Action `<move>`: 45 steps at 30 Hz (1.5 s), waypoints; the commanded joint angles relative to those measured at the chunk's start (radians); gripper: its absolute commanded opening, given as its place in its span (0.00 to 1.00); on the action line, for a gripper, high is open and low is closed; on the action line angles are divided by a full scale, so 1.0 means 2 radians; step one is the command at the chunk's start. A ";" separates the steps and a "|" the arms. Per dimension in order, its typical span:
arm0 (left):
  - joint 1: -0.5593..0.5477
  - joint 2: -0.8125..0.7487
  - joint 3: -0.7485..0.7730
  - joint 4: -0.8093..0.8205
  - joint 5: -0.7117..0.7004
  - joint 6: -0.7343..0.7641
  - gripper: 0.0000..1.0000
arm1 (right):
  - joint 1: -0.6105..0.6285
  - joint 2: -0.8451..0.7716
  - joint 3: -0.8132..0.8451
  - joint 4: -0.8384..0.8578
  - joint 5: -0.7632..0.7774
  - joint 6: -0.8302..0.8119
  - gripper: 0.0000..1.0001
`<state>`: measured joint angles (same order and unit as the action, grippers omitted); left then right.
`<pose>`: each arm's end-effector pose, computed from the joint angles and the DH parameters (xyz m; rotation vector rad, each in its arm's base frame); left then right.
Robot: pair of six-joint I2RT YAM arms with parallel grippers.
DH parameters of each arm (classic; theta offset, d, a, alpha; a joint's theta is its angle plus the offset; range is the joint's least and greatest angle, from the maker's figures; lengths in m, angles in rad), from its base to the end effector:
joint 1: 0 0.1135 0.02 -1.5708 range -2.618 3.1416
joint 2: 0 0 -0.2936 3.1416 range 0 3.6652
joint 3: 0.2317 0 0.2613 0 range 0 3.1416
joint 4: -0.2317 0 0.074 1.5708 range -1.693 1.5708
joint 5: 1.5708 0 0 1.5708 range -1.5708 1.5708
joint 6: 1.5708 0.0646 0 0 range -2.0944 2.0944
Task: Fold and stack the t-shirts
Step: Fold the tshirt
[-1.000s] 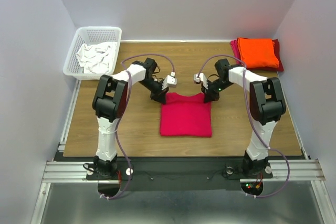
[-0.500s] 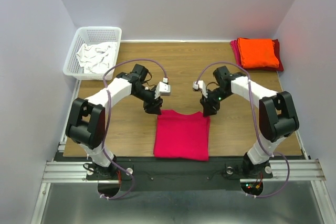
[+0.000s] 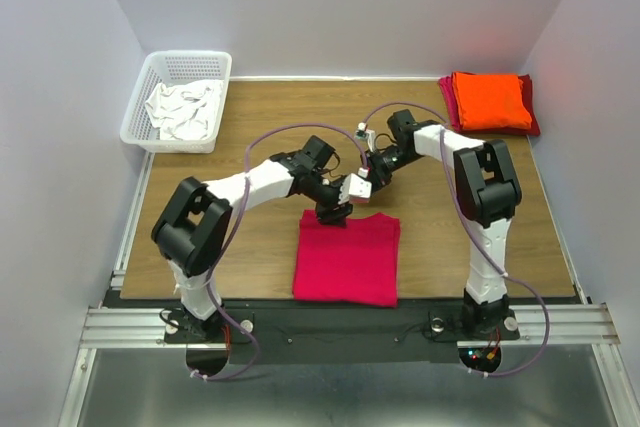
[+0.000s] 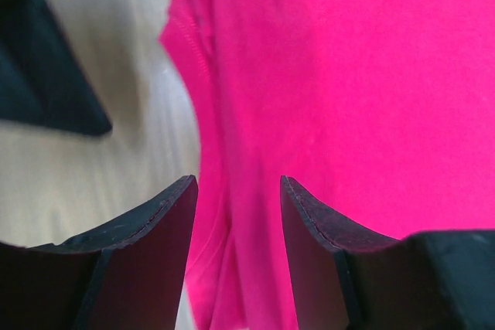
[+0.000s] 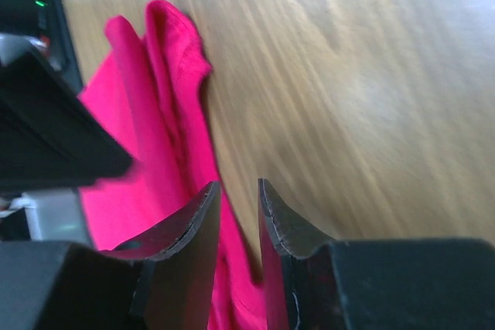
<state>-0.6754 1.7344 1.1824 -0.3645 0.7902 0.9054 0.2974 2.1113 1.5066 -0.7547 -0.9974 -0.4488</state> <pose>0.2745 -0.2787 0.2261 1.8463 1.3741 -0.8553 0.4022 0.1800 0.1634 -1.0624 2.3116 1.3588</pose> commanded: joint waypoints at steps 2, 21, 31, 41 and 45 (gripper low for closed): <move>-0.016 0.032 0.023 0.028 -0.010 -0.023 0.58 | 0.027 0.007 -0.001 0.045 -0.046 0.075 0.32; -0.047 0.002 0.014 0.012 -0.011 0.007 0.00 | 0.058 0.063 -0.065 0.100 -0.044 0.090 0.29; -0.047 -0.001 0.052 0.006 -0.034 0.021 0.00 | 0.061 0.063 -0.078 0.104 -0.057 0.089 0.29; -0.040 0.027 0.078 0.019 -0.042 0.036 0.00 | 0.061 0.065 -0.085 0.104 -0.066 0.084 0.29; -0.040 0.032 0.094 0.015 -0.036 0.044 0.00 | 0.061 0.069 -0.084 0.104 -0.070 0.083 0.29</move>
<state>-0.7635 1.8069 1.3064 -0.3557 0.7029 0.9619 0.4068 2.2169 1.3582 -0.5678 -1.1870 -0.2546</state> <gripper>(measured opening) 0.073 0.288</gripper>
